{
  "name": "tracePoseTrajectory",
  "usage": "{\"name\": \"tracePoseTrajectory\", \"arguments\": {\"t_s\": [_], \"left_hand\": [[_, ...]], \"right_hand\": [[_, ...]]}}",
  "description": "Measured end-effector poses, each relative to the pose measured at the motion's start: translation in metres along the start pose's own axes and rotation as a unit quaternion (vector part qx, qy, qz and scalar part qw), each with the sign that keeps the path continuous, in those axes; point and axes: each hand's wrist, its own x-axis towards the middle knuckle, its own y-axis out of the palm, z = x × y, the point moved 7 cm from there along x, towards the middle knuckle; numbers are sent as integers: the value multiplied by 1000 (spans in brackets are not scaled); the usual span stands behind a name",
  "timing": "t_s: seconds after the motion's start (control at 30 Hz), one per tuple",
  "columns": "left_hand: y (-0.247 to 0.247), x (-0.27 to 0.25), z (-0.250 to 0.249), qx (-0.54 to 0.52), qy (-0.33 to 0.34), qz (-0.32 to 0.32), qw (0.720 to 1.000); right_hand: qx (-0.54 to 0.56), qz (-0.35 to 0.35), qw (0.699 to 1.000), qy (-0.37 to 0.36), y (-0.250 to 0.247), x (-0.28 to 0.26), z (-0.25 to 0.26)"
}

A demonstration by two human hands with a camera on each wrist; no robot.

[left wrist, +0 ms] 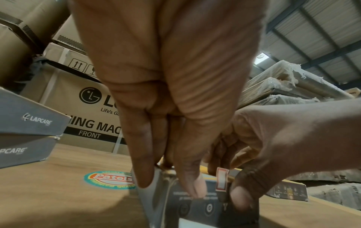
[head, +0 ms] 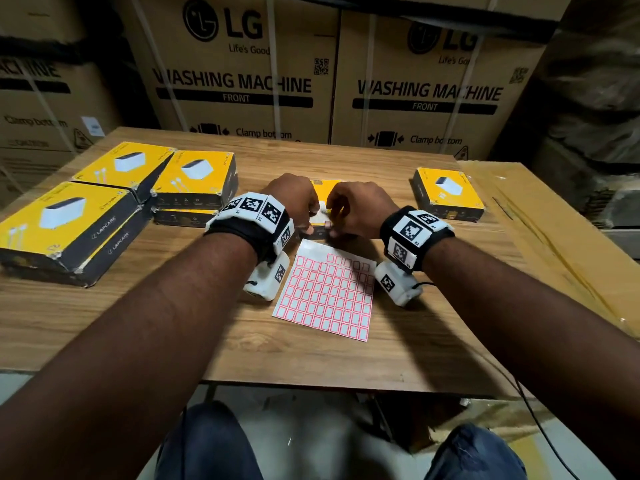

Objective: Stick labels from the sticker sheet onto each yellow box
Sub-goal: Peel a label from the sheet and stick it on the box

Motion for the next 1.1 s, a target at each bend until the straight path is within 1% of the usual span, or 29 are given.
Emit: {"name": "tracePoseTrajectory", "arguments": {"t_s": [0.43,0.63,0.73,0.97,1.1], "left_hand": [[0,2,0,-4,2,4,1000],[-1,0,-2,-3,6,7,1000],[-3,0,-3,-2,3,12,1000],[-3,-3,-4,-4,-3,11,1000],[-5,-3,-5,-7,-1,10,1000]], "right_hand": [[-22,4,999,-26,-6,-5,4],[-77,43,995,-37,0,-1,10],[-86,63,994,-39,0,-1,10],[-73,29,997,-26,1,-3,10],[-63,25,998,-18,3,0,7]]}}
